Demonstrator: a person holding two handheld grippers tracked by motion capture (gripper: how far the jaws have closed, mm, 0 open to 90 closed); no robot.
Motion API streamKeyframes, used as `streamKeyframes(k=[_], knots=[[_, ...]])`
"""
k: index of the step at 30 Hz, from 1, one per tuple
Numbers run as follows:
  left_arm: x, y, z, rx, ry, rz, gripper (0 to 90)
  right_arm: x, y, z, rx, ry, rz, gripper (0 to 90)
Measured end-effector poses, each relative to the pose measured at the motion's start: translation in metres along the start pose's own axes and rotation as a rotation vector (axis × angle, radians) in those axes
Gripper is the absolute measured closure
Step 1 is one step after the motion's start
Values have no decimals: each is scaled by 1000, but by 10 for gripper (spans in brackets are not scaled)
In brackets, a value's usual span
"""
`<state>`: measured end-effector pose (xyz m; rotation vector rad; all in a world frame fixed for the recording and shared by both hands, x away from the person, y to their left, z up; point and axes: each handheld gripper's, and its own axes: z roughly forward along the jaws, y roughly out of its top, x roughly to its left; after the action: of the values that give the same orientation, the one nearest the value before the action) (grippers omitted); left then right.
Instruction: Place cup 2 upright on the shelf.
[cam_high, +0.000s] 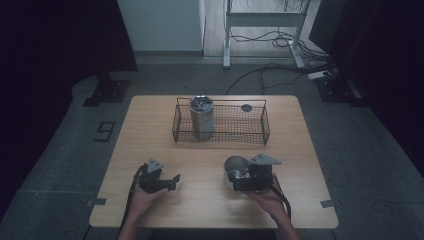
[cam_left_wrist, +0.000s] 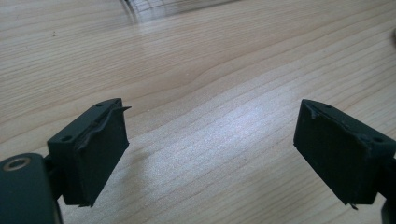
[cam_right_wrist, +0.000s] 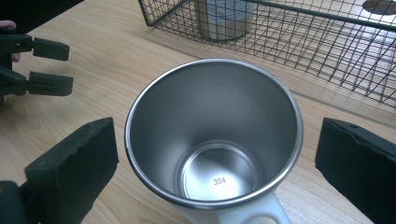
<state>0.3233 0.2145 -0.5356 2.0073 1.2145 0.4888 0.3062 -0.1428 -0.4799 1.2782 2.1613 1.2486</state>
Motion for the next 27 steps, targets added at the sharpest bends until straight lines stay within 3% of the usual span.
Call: streamKeyframes(k=[10,22,27], knots=[[1,0,0,-5,3,-1,100,4,1,8,24,-14,-22,0],[0,-1,2,4,8,1,101,8,-1,23,79,-75,-66,15],[0,-1,3,9,7,6,101,6,-3,25,78,-47,-63,57]])
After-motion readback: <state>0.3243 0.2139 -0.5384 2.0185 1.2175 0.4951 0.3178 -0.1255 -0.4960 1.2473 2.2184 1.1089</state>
